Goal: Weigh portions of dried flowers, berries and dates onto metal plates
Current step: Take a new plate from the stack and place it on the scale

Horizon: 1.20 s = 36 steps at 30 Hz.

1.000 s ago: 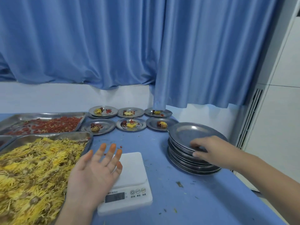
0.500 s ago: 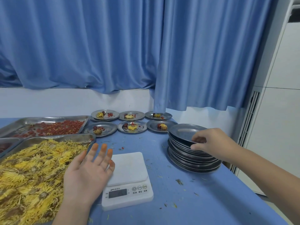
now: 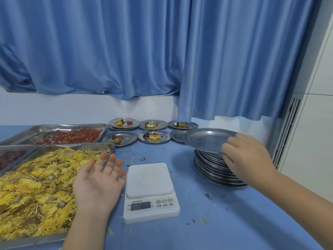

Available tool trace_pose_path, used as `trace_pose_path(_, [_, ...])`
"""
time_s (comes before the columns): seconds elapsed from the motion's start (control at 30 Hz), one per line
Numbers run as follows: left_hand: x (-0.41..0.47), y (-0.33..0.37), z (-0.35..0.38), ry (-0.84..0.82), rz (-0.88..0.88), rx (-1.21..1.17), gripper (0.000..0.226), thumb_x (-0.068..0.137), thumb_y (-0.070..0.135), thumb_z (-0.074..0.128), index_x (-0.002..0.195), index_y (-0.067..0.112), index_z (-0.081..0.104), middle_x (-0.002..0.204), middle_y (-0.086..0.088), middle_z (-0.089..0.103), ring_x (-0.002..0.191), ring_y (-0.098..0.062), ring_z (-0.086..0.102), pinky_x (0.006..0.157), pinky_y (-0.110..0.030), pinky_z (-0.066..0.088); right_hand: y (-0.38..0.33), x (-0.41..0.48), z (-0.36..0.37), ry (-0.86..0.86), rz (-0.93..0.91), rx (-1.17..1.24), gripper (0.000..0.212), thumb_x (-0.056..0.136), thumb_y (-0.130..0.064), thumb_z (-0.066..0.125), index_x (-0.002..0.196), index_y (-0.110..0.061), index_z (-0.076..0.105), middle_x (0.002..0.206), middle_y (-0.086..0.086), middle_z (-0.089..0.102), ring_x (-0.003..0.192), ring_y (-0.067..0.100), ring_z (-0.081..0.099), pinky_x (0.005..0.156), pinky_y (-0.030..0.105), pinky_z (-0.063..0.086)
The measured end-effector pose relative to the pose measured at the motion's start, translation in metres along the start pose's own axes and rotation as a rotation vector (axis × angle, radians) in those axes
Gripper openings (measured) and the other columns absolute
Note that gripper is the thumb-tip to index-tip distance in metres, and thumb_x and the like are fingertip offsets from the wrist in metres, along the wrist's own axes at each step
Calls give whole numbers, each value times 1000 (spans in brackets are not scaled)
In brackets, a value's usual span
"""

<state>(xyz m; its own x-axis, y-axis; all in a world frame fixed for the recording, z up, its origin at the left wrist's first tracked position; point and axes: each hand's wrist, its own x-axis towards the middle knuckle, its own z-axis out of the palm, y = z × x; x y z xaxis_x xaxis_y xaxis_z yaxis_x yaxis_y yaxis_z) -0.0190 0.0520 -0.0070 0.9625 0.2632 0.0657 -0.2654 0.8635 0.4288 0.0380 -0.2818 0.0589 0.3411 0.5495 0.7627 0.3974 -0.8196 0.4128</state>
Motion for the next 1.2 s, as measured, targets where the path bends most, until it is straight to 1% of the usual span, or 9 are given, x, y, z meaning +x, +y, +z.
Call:
trace_pose_path(0.07, [-1, -1, 2, 61, 47, 10, 49, 53, 32, 74, 101, 21, 67, 89, 1, 68, 85, -20, 63, 77, -32, 41, -18, 4, 0, 66, -29, 53, 24, 62, 6, 72, 54, -8, 54, 53, 5, 46, 51, 27, 43, 45, 32, 36])
trace_pose_path(0.17, [-2, -2, 2, 191, 159, 67, 23, 80, 31, 55, 98, 20, 64, 84, 2, 64, 79, -18, 57, 69, -31, 38, -50, 9, 2, 136, -73, 147, 22, 61, 8, 71, 55, -7, 56, 53, 5, 45, 49, 26, 41, 43, 32, 35])
trace_pose_path(0.23, [-2, -2, 2, 237, 233, 89, 24, 89, 32, 46, 97, 19, 64, 85, 1, 64, 77, -18, 56, 68, -31, 37, -73, 10, 7, 149, -101, 198, 23, 56, 11, 71, 55, -7, 57, 53, 5, 44, 48, 27, 41, 42, 33, 36])
trace_pose_path(0.47, [-1, 2, 2, 302, 361, 101, 26, 92, 31, 42, 97, 17, 63, 83, 1, 61, 70, -16, 53, 63, -29, 36, -128, 7, 41, 112, -138, 289, 31, 46, 8, 77, 55, -12, 55, 53, 3, 44, 46, 24, 41, 42, 30, 35])
trace_pose_path(0.6, [0, 3, 2, 323, 363, 90, 27, 93, 32, 42, 99, 17, 63, 85, 0, 59, 71, -17, 51, 64, -29, 36, -137, 1, 51, 117, -130, 330, 30, 47, 10, 73, 54, -13, 54, 54, 2, 44, 46, 22, 41, 42, 30, 35])
trace_pose_path(0.8, [2, 2, 3, 317, 358, 95, 27, 92, 32, 43, 98, 16, 64, 82, 0, 59, 69, -16, 51, 62, -29, 37, -142, -4, 50, 50, -122, 351, 28, 49, 10, 69, 62, -14, 63, 59, 0, 53, 49, 22, 46, 44, 29, 38])
trace_pose_path(0.97, [1, 3, 3, 308, 355, 93, 26, 92, 31, 43, 96, 16, 64, 80, 0, 59, 66, -16, 50, 61, -28, 36, -147, -11, 45, -36, -175, 439, 21, 63, 4, 73, 75, -13, 70, 70, 0, 63, 54, 23, 54, 49, 29, 45])
trace_pose_path(1.07, [1, 3, 2, 308, 348, 84, 26, 91, 31, 44, 98, 16, 64, 80, 0, 59, 66, -16, 50, 60, -28, 36, -141, -17, 39, -12, -160, 537, 6, 80, -11, 68, 75, -12, 71, 73, 0, 63, 58, 23, 57, 53, 31, 48])
trace_pose_path(1.2, [0, 3, 1, 311, 337, 84, 26, 91, 31, 44, 99, 16, 64, 81, 0, 59, 66, -16, 50, 59, -28, 37, -122, -33, 30, -87, -75, 634, 22, 91, -30, 56, 77, -18, 68, 71, -6, 56, 61, 15, 53, 57, 23, 43])
